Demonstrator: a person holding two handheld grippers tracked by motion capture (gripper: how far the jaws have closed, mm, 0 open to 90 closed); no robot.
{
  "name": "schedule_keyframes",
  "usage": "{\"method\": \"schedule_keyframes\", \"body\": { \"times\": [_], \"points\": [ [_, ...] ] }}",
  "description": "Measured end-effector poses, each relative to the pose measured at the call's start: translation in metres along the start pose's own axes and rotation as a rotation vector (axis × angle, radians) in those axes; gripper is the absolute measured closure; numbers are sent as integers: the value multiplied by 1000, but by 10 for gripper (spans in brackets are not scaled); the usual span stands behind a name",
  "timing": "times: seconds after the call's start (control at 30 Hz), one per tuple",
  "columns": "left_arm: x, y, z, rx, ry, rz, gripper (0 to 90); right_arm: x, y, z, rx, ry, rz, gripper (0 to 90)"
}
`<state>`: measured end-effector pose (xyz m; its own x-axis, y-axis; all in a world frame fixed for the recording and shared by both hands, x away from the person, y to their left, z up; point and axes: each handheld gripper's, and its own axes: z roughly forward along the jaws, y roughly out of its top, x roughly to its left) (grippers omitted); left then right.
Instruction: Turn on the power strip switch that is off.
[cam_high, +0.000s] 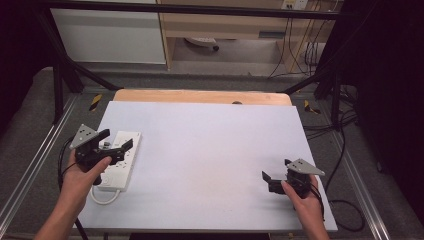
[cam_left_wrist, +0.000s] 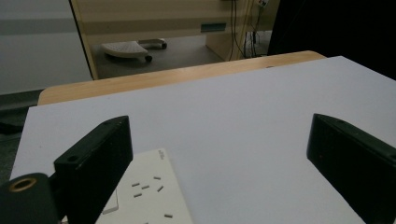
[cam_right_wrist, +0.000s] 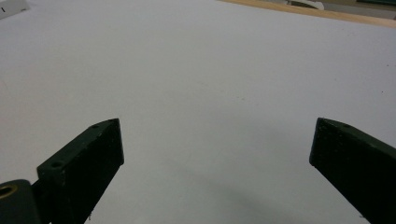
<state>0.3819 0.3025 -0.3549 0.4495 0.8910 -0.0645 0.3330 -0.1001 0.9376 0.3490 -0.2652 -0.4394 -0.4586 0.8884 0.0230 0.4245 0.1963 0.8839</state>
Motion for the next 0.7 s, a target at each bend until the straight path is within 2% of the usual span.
{"method": "schedule_keyframes", "body": {
  "times": [0.33,0.7],
  "points": [
    [15,3,11,-2,32,-11,73,0,0,0,-2,3,4,36],
    [23,3,25,-1,57,-25,73,0,0,-1,-3,4,6,35]
  ]
}}
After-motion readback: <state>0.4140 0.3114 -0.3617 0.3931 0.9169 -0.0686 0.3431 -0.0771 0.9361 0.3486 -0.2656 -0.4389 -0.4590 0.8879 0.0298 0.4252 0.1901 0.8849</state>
